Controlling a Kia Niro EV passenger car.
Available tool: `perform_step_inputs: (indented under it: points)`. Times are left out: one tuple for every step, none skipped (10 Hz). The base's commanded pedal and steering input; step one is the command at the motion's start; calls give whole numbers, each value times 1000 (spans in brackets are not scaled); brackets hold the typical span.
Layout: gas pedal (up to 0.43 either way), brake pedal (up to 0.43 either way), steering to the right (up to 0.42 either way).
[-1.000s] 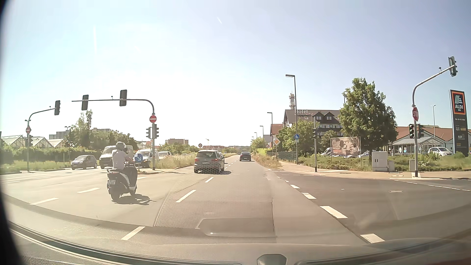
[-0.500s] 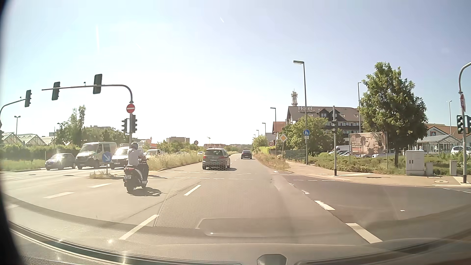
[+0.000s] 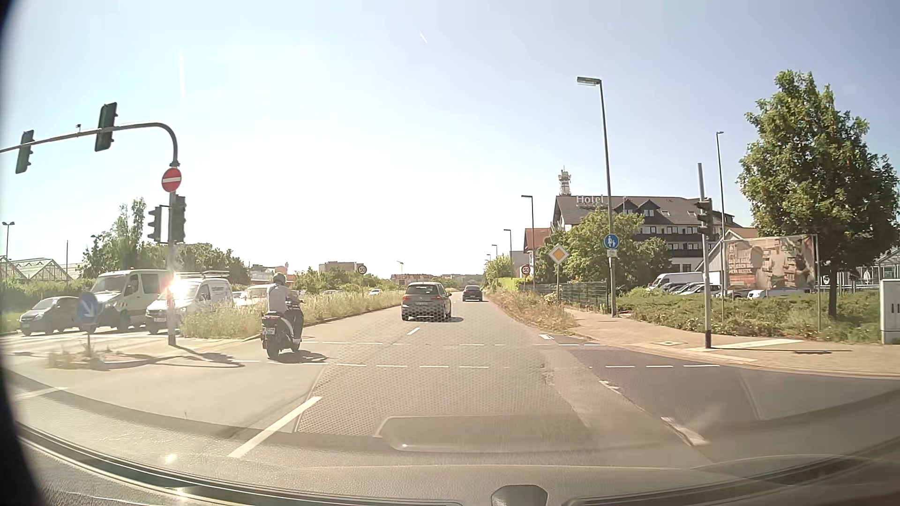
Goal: Follow the waypoints while adhering to traffic rules and regulations
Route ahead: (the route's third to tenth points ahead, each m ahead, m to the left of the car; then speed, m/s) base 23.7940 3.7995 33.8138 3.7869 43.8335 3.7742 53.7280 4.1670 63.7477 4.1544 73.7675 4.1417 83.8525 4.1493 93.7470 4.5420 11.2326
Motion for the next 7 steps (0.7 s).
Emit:
perform_step_inputs:
  points:
    - [311,24,-2]
    - [311,24,-2]
    - [311,24,-2]
    - [287,24,-5]
    - [280,24,-8]
    - [280,24,-8]
    - [280,24,-7]
